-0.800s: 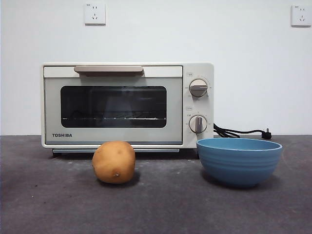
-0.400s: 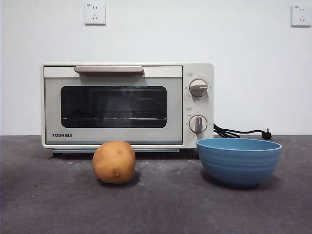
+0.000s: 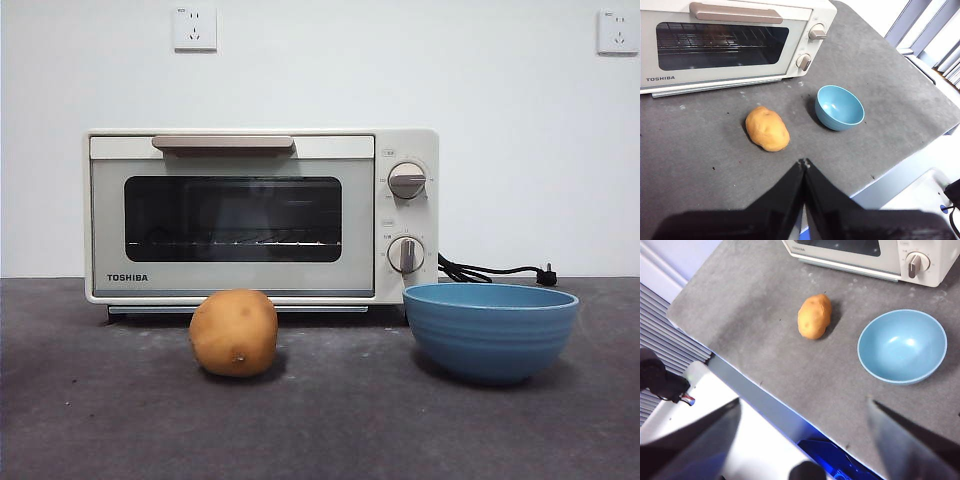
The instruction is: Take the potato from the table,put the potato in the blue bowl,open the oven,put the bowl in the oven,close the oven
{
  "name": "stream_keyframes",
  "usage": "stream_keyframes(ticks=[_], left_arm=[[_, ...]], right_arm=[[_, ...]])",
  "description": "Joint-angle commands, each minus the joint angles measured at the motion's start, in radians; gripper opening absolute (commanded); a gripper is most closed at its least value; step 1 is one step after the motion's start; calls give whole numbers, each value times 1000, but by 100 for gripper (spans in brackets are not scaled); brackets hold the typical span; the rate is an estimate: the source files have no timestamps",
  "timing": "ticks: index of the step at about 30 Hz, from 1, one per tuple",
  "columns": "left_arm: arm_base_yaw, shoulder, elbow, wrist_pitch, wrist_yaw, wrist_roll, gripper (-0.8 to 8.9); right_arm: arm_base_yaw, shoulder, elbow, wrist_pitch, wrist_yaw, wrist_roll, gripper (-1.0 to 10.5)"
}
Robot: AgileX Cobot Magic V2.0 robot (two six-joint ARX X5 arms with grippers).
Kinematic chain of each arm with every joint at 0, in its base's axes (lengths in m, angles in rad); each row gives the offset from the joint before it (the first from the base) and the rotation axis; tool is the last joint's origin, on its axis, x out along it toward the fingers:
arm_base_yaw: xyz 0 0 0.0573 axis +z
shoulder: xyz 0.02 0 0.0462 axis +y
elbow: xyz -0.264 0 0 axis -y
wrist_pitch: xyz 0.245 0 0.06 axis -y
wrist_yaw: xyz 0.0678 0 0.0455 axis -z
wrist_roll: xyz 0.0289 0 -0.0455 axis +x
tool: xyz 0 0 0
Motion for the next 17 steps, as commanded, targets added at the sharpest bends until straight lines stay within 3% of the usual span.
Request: stream_keyframes(ticks=[1,9,17], left_arm=[[-3,0,2,4,0,14,-8],[-3,0,2,18,-1,14,-8],[-2,0,2,18,-3,14,-8]], right_arm=[[13,25,3,45,-41,39,634],[144,167,3,229,-36,121,630],[392,394,6,477,134,203,630]])
